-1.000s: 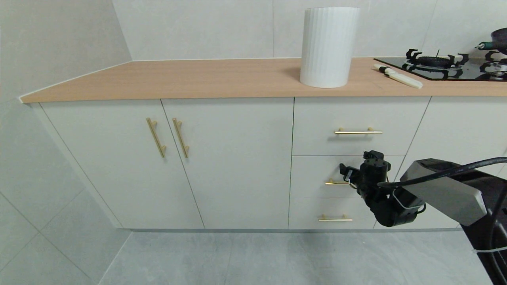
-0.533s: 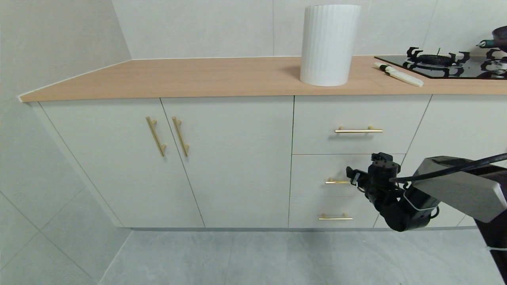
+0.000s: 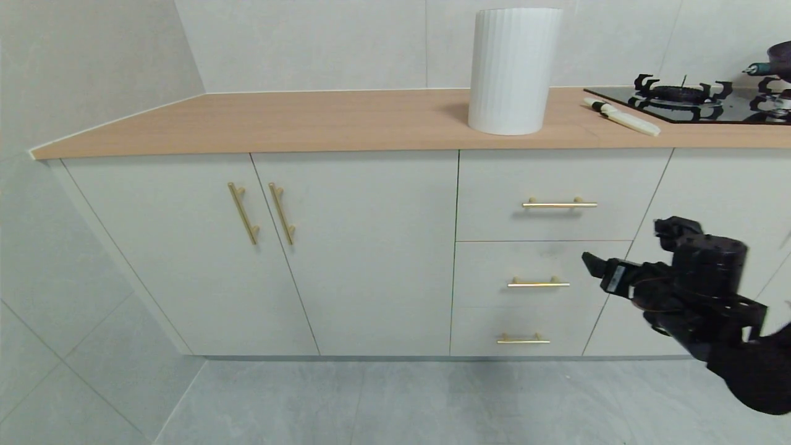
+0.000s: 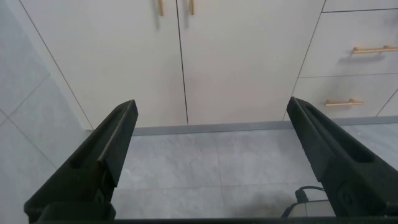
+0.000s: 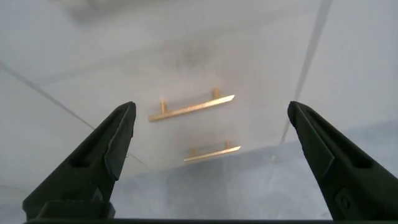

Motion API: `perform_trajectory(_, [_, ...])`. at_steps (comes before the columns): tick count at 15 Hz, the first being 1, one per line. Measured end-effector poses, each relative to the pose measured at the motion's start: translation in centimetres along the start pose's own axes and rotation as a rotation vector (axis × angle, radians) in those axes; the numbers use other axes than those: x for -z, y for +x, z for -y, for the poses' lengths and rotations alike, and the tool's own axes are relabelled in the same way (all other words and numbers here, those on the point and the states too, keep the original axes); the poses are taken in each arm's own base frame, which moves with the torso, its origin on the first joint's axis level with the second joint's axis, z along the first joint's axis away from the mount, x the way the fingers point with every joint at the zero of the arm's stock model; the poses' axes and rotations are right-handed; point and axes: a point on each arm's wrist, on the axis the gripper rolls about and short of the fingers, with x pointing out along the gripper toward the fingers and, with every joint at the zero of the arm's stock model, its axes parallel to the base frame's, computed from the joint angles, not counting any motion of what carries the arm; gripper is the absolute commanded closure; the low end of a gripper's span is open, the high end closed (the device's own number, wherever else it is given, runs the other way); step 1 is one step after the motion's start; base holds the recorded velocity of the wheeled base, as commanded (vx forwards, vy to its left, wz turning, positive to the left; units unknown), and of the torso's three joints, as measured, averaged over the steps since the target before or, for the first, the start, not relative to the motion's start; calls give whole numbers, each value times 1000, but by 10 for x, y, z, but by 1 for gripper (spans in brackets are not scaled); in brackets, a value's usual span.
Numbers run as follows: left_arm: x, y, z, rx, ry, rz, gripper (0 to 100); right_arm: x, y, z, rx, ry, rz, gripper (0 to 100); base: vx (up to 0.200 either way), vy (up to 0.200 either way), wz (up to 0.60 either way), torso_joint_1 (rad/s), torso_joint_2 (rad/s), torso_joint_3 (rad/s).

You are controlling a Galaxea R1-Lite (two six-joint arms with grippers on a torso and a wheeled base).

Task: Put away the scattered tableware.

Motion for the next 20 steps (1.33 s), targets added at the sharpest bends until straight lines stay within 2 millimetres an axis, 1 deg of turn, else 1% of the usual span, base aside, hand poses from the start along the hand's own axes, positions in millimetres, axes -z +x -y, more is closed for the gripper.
perform_trajectory(1, [0, 0, 0, 0, 0, 0, 0, -14, -25, 4, -4, -14, 41, 0, 0, 0, 0, 0, 0, 0])
perform_trajectory(3, [0, 0, 0, 0, 0, 0, 0, -36, -76, 17, 7, -54, 126, 0, 0, 0, 0, 0, 0, 0])
perform_trajectory(5, [0, 0, 0, 0, 0, 0, 0, -45, -120, 32, 40, -96, 174, 0, 0, 0, 0, 0, 0, 0])
perform_trajectory(7, [0, 0, 0, 0, 0, 0, 0, -48, -160, 46, 61, -117, 193, 0, 0, 0, 0, 0, 0, 0])
perform_trajectory(9, [0, 0, 0, 0, 0, 0, 0, -47, -199, 61, 79, -142, 193, 0, 0, 0, 0, 0, 0, 0])
perform_trajectory(13, [0, 0, 0, 0, 0, 0, 0, -29, -273, 91, 161, -218, 118, 0, 0, 0, 0, 0, 0, 0])
perform_trajectory(14, [0, 0, 0, 0, 0, 0, 0, -25, -288, 97, 182, -224, 115, 0, 0, 0, 0, 0, 0, 0])
perform_trajectory(15, [0, 0, 0, 0, 0, 0, 0, -23, -305, 101, 201, -213, 159, 0, 0, 0, 0, 0, 0, 0])
perform_trajectory(17, [0, 0, 0, 0, 0, 0, 0, -14, -327, 105, 229, -193, 246, 0, 0, 0, 0, 0, 0, 0])
perform_trajectory(18, [0, 0, 0, 0, 0, 0, 0, -6, -332, 106, 205, -189, 272, 0, 0, 0, 0, 0, 0, 0])
perform_trajectory(20, [0, 0, 0, 0, 0, 0, 0, 7, -332, 107, 161, -170, 296, 0, 0, 0, 0, 0, 0, 0])
